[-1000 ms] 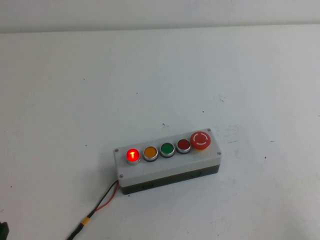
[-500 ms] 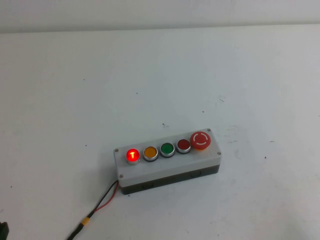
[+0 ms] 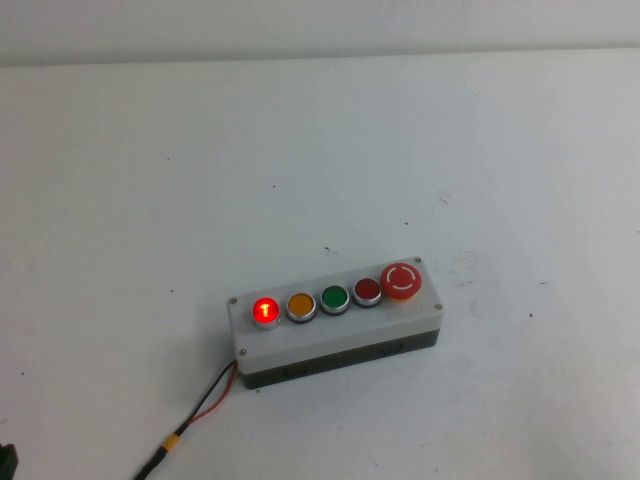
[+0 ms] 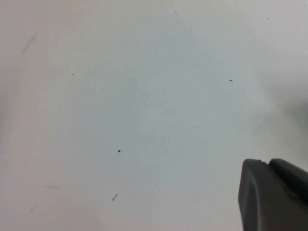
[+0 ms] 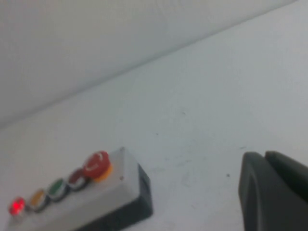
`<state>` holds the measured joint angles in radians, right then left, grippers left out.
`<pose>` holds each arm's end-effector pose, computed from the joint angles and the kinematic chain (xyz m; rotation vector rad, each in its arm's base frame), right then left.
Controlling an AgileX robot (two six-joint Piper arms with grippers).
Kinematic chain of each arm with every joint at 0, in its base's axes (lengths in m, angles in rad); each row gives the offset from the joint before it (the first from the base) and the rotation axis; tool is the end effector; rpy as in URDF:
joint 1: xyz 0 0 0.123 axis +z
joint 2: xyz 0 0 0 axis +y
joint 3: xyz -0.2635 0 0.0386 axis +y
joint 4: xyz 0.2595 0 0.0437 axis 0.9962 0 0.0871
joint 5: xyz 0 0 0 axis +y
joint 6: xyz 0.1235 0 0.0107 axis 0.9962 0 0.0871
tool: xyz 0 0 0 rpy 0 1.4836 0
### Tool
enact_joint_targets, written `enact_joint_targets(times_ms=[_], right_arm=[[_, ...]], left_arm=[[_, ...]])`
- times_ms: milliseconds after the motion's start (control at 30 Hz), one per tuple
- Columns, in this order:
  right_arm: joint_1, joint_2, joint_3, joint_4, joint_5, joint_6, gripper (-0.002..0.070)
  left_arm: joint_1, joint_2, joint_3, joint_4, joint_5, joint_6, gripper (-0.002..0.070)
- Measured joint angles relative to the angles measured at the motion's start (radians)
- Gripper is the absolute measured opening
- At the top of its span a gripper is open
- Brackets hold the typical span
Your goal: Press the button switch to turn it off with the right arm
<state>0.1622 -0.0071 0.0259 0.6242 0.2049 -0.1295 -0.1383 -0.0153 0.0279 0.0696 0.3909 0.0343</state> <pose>0.1150 0.0338 0.1863 0.1822 1.6928 0.5857 0.1131 -0.0124 0.1595 0.2049 1.8750 -0.0021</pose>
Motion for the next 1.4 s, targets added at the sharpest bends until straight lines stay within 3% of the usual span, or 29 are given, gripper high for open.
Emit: enact_joint_targets(times_ms=[200, 400, 567, 900, 1100, 1233, 1400], right_arm=[[0.0, 0.0, 0.0, 0.293, -0.066, 0.0, -0.0016], [0.0, 0.0, 0.0, 0.418, -0.049, -0.001, -0.0016], [0.0, 0.052, -0.075, 0.412, 0.09, -0.001, -0.0016], [0.0, 0.617, -0.485, 0.058, 0.58, 0.044, -0.0016], [0.017, 0.919, -0.731, -0.133, 0.718, 0.064, -0.0016], [0.12, 1.072, -0.89, -0.206, 0.734, 0.09, -0.0016], [0.339, 1.273, -1.11, -0.388, 0.76, 0.219, -0.0016]], left_arm=[[0.0, 0.0, 0.0, 0.0, 0.0, 0.0, -0.0002], [0.0, 0.0, 0.0, 0.0, 0.0, 0.0, -0.0002], [0.0, 0.0, 0.0, 0.0, 0.0, 0.0, -0.0002], [0.0, 0.0, 0.0, 0.0, 0.0, 0.0, -0.0002], [0.0, 0.0, 0.0, 0.0, 0.0, 0.0, -0.0002], [0.0, 0.0, 0.0, 0.0, 0.0, 0.0, -0.0002], [0.0, 0.0, 0.0, 0.0, 0.0, 0.0, -0.0002]])
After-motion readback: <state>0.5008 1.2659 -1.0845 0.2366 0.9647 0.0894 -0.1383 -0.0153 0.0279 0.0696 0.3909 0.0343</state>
